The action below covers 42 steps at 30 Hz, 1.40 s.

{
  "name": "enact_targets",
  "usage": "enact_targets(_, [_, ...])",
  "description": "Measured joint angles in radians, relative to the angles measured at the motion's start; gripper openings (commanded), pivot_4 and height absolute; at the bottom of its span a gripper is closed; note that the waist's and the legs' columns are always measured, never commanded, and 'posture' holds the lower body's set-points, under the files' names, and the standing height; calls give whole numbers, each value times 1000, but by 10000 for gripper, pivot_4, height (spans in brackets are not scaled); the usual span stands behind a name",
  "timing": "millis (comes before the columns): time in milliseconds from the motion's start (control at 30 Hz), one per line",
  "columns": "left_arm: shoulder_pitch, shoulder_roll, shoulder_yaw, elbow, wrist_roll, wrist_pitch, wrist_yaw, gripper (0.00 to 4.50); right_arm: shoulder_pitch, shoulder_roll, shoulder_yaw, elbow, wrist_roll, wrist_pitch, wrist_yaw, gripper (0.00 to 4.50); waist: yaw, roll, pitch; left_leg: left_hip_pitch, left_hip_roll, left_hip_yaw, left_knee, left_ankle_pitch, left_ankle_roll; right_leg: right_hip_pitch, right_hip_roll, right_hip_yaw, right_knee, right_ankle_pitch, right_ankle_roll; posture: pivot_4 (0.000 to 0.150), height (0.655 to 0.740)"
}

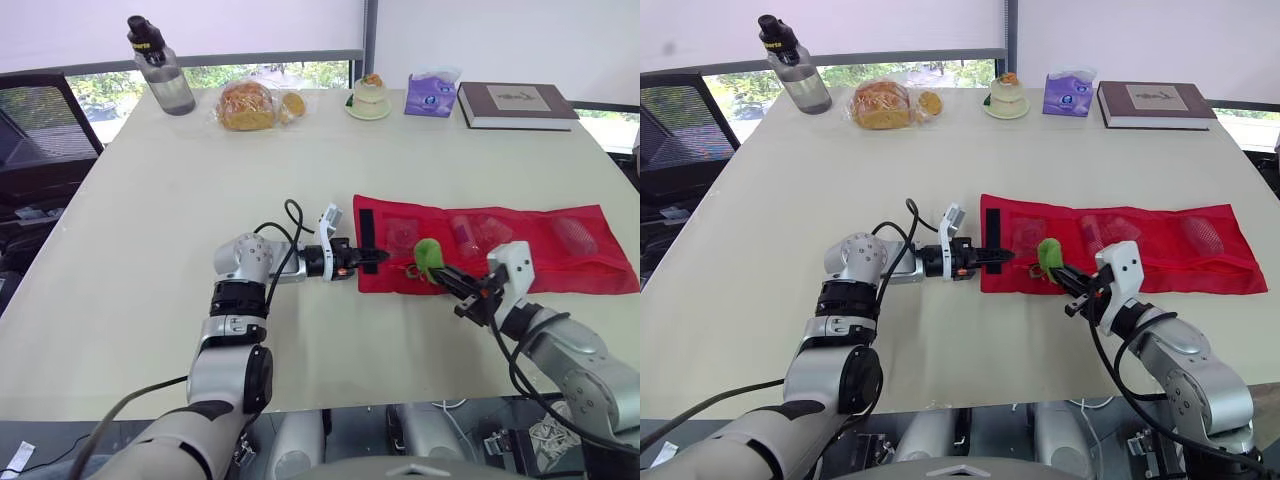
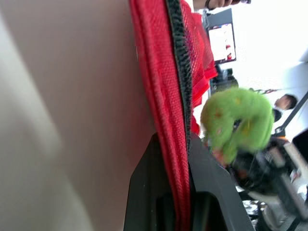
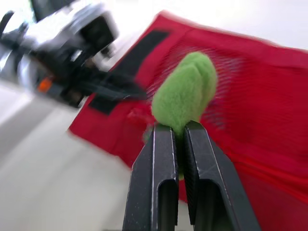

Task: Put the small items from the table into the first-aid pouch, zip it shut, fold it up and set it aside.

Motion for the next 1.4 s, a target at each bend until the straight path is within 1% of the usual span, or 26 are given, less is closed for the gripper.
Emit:
enact_targets(200, [2, 31, -21, 0, -7, -4, -20, 0, 21, -4, -124, 39, -31, -65, -82, 406, -11, 1, -1, 0, 0, 0, -1, 0, 0, 0, 0, 0, 0, 0, 0, 1500, 7400])
enact_targets(300, [3, 52, -45, 2, -8, -13, -33, 0, 40, -30, -185, 66, -43, -93, -97, 406, -14, 3, -2, 1, 0, 1, -2, 0, 0, 0, 1, 1, 0, 0, 0, 1500, 7400])
enact_targets(433, [4, 76, -73, 3, -8, -28, -56, 0, 48, -59, -229, 108, -59, -123, -101, 406, -15, 4, -2, 2, 0, 2, -2, 0, 0, 0, 2, 2, 0, 0, 0, 1500, 7400])
enact_targets(500, [7, 108, -98, 9, -7, -53, -84, 0, 54, -91, -282, 177, -101, -161, -123, 406, -16, 4, -3, 3, 1, 3, -3, 0, 0, 0, 2, 4, 0, 0, 0, 1500, 7400])
enact_targets(567, [11, 145, -133, 10, 1, -86, -112, 0, 41, -97, -323, 236, -136, -191, -167, 406, -17, 5, -3, 4, 1, 4, -4, 0, 0, 0, 2, 5, 0, -1, 0, 1500, 7400])
enact_targets(667, [29, 235, -163, 17, 17, -139, -159, 0, 21, -125, -396, 329, -196, -240, -237, 406, -22, 6, -4, 10, 1, 7, -10, 0, 0, 0, 3, 9, 0, -1, -2, 1500, 7400])
enact_targets(833, [56, 339, -177, 36, 44, -213, -213, 0, 13, -134, -416, 399, -244, -296, -275, 406, -39, 6, -4, 14, 1, 7, -15, 0, 0, 0, 5, 13, 0, -4, -2, 1500, 7400])
enact_targets(933, [83, 390, -182, 37, 50, -253, -248, 0, 7, -136, -415, 421, -246, -312, -274, 406, -45, 7, -4, 14, 3, 7, -16, 0, 0, -1, 7, 15, 1, -5, -2, 1500, 7400])
enact_targets(1000, [101, 432, -177, 45, 49, -273, -274, 0, -1, -136, -401, 421, -242, -313, -263, 406, -49, 7, -4, 14, 4, 6, -17, 0, 0, -2, 9, 15, 1, -5, -2, 1500, 7400])
enact_targets(1100, [112, 460, -168, 52, 49, -287, -285, 0, -11, -136, -370, 422, -240, -313, -254, 406, -47, 7, -4, 14, 4, 7, -17, 0, 0, -2, 9, 15, 1, -5, -2, 1500, 7400])
enact_targets(1133, [114, 463, -167, 51, 49, -288, -285, 0, -14, -136, -368, 422, -236, -313, -251, 3526, -43, 7, -4, 13, 4, 7, -17, 0, 0, -2, 9, 15, 0, -5, -2, 1500, 7400])
enact_targets(1167, [119, 467, -162, 48, 48, -287, -285, 0, -21, -136, -368, 422, -219, -310, -245, 7812, -42, 7, -4, 13, 4, 7, -17, 0, 0, -2, 9, 15, 0, -5, -2, 1500, 7400])
enact_targets(1233, [127, 480, -151, 42, 48, -284, -285, 0, -30, -136, -385, 422, -199, -303, -245, 12925, -42, 7, -4, 13, 4, 7, -17, 0, 0, -2, 9, 15, 0, -5, -2, 1500, 7400])
enact_targets(1267, [144, 499, -137, 26, 48, -275, -285, 0, -38, -137, -411, 421, -176, -285, -248, 19909, -45, 7, -4, 14, 5, 6, -17, 0, 0, -2, 9, 16, 0, -5, -2, 1500, 7400])
enact_targets(1300, [154, 511, -128, 18, 48, -271, -285, 0, -40, -137, -431, 421, -162, -278, -250, 22979, -45, 7, -4, 14, 5, 6, -17, 0, 0, -2, 10, 16, 0, -5, -2, 1500, 7400])
enact_targets(1333, [163, 519, -122, 10, 48, -268, -285, 0, -41, -137, -445, 419, -146, -268, -251, 27624, -45, 7, -4, 14, 5, 6, -17, 0, 0, -2, 10, 16, 0, -5, -3, 1500, 7400])
enact_targets(1367, [173, 530, -114, 2, 48, -262, -284, 0, -41, -135, -465, 405, -110, -244, -249, 34327, -45, 7, -4, 14, 6, 6, -17, 0, 0, -2, 10, 16, 1, -5, -3, 1500, 7400])
enact_targets(1400, [176, 534, -109, -1, 48, -258, -283, 0, -41, -132, -470, 393, -88, -233, -248, 37619, -45, 7, -4, 14, 6, 6, -17, 0, 0, -2, 10, 15, 1, -5, -3, 1500, 7400])
